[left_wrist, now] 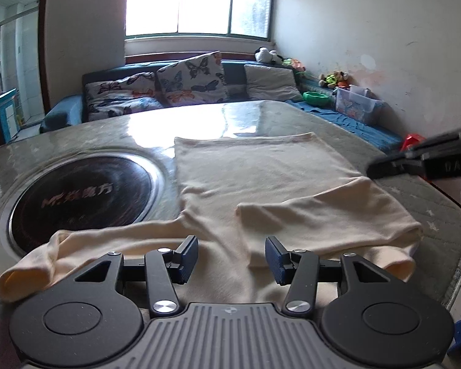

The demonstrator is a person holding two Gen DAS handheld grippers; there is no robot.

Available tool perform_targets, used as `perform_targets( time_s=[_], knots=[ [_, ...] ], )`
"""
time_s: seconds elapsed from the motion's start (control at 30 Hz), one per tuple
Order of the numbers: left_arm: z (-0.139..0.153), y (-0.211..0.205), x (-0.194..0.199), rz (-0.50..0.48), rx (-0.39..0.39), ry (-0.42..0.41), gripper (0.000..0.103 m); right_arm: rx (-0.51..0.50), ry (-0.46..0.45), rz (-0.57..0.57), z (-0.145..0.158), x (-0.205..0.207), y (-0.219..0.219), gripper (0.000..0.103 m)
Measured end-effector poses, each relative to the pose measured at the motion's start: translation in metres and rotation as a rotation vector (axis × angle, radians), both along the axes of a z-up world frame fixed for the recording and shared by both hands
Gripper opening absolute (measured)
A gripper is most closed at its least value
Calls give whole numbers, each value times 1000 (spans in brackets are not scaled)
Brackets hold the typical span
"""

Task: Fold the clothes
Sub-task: 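Fold the held sleeve across the sweatshirt body and open the right gripper, then move the left gripper to the other sleeve of the sweatshirt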

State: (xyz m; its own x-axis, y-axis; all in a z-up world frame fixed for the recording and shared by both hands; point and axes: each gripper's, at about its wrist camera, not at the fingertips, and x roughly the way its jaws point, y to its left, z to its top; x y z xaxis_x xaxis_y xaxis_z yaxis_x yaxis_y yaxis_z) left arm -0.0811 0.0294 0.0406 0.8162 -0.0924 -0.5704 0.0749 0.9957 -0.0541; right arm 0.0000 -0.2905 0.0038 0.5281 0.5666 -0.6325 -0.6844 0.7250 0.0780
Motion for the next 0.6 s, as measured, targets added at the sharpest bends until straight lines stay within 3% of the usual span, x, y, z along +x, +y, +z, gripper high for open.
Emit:
perform_targets(
  time_s=[0.3, 0.6],
  knots=[
    [-3, -30, 24, -85, 13, 9, 49, -104, 105, -110, -44, 8, -49, 12],
    [-10, -40, 45, -119, 8, 23, 46, -47, 40, -87, -29, 31, -32, 12]
  ],
)
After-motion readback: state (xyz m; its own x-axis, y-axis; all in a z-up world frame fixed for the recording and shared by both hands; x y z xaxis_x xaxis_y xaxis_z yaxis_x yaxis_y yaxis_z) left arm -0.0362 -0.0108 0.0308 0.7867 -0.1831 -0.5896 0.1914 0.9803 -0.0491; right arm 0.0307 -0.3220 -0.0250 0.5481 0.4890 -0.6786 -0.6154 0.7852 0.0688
